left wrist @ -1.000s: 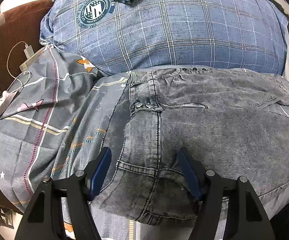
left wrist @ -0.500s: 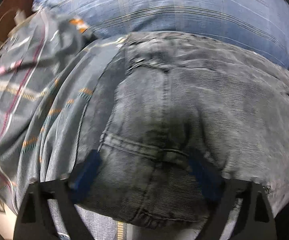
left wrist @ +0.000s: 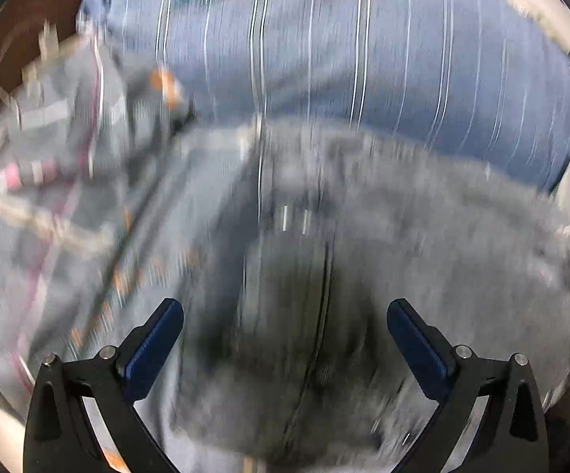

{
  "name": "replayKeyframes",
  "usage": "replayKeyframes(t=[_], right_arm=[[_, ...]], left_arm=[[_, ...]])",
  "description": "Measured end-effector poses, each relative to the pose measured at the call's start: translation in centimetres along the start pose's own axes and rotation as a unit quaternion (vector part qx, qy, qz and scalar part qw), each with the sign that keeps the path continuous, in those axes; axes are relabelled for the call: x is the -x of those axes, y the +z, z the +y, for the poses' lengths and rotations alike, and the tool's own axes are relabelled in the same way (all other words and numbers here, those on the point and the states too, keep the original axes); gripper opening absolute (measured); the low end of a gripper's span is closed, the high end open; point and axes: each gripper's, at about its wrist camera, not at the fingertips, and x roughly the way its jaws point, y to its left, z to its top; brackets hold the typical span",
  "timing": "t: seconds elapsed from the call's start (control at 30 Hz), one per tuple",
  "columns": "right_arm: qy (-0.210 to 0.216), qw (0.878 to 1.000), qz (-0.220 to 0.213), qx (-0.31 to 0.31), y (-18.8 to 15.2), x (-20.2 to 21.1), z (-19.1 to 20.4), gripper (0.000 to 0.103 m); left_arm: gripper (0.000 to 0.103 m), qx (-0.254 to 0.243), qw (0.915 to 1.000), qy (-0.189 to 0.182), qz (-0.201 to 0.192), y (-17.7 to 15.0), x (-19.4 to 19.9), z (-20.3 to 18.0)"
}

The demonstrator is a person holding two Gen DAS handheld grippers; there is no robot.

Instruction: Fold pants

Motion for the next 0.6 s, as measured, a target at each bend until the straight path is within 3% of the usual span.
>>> replayKeyframes(t=[0.07,0.2,0.33,0.6], right_arm=[[0.003,1.000,0.001,0.006,1.7,-0.9,0.3,0.075],[0.019,1.000,0.018,0.014,4.8,-3.1,0.4,0.075],[0.042,0.998,0.045,-0.005,7.1,-6.2,-0.4,0.075],[0.071,0.994,0.082,-0.032,10.9,-11.5,-1.5,0.060]], left_arm=[[0.103,-0.003,0.9997,-0.008,-0.023,3.0,-0.1,0.1],[0.102,0.020,0.9982,-0.056,0.005,8.6,-4.5,1.0],[0.099,0.030,0.9978,-0.056,0.019,13.0,-9.4,1.6],[0.085,0.048,0.9953,-0.057,0.062,16.2,-15.7,2.4]])
